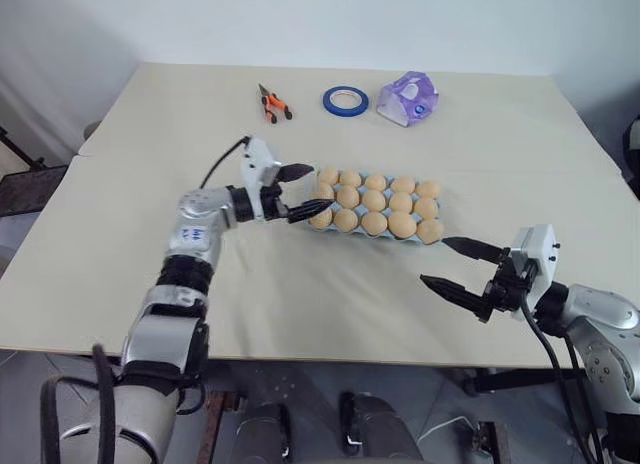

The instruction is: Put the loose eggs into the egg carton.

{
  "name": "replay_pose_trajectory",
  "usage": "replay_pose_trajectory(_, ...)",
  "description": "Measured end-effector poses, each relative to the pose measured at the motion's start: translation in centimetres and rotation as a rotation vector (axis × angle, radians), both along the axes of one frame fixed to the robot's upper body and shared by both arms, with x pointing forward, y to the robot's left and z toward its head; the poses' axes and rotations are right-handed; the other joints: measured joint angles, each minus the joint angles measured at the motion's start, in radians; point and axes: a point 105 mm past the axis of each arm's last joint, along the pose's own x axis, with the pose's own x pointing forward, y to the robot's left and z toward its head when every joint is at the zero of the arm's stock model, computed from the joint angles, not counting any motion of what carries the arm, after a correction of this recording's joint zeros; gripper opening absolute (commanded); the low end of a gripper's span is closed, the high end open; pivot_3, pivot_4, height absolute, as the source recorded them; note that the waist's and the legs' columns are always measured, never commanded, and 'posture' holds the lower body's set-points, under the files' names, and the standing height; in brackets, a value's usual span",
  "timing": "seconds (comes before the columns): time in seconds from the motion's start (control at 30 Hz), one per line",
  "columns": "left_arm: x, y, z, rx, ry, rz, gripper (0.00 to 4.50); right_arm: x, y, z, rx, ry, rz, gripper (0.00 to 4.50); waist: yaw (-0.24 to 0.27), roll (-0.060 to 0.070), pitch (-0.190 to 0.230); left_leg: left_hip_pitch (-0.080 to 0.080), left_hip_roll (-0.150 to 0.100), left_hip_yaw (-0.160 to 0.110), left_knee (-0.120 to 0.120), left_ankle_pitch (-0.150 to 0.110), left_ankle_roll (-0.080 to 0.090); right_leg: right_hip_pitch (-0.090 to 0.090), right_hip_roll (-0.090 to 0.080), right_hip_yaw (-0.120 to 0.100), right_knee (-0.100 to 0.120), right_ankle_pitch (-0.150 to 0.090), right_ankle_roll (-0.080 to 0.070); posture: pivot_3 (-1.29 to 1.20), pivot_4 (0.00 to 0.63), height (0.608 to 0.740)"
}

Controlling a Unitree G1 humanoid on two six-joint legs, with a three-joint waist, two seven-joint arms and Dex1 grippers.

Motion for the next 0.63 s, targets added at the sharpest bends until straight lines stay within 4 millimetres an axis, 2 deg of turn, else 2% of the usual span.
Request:
replay_pose_trajectory(0.07,-1.2,2.5,-1.1,0.019,0.03,0.016,4.48,0.0,-0.1,-0.1,0.0,0.004,-0.001,4.5,-0.008,0.0,0.0,0.0,0.001,0.0,0.0,0.0,0.0,0.0,0.0,0.0,0.0,0.0,0.0,0.0,0.15,0.74)
replay_pose_trajectory(0.17,-3.2,4.9,-2.3,0.054,0.069,0.004,4.48,0.0,0.0,-0.1,-0.001,0.004,0.008,4.5,-0.009,0.0,0.0,0.0,0.001,0.0,0.001,0.0,0.0,0.0,-0.001,0.0,0.001,0.0,-0.001,0.0,0.15,0.74)
replay_pose_trajectory(0.37,-6.2,9.5,-2.6,0.107,0.108,0.033,4.48,-0.1,-0.7,-0.4,-0.023,0.019,0.041,4.5,-0.009,0.001,0.0,0.002,0.0,-0.001,0.001,-0.001,-0.002,0.001,-0.003,0.0,0.001,-0.001,-0.002,0.0,0.15,0.74)
replay_pose_trajectory(0.53,-7.5,9.9,-4.1,0.117,0.159,0.045,4.48,0.5,-0.7,-0.5,-0.044,0.018,0.073,4.5,-0.008,0.001,0.0,0.001,0.0,-0.002,0.0,-0.002,-0.003,0.001,-0.005,-0.001,0.0,-0.001,-0.003,0.0,0.15,0.74)
replay_pose_trajectory(0.63,-7.5,9.6,-3.7,0.109,0.147,0.052,4.48,0.8,-0.1,-0.5,-0.039,0.013,0.097,4.5,-0.008,0.001,0.0,0.001,0.0,-0.003,0.0,-0.002,-0.003,0.001,-0.005,-0.001,0.0,-0.001,-0.003,0.0,0.15,0.74)
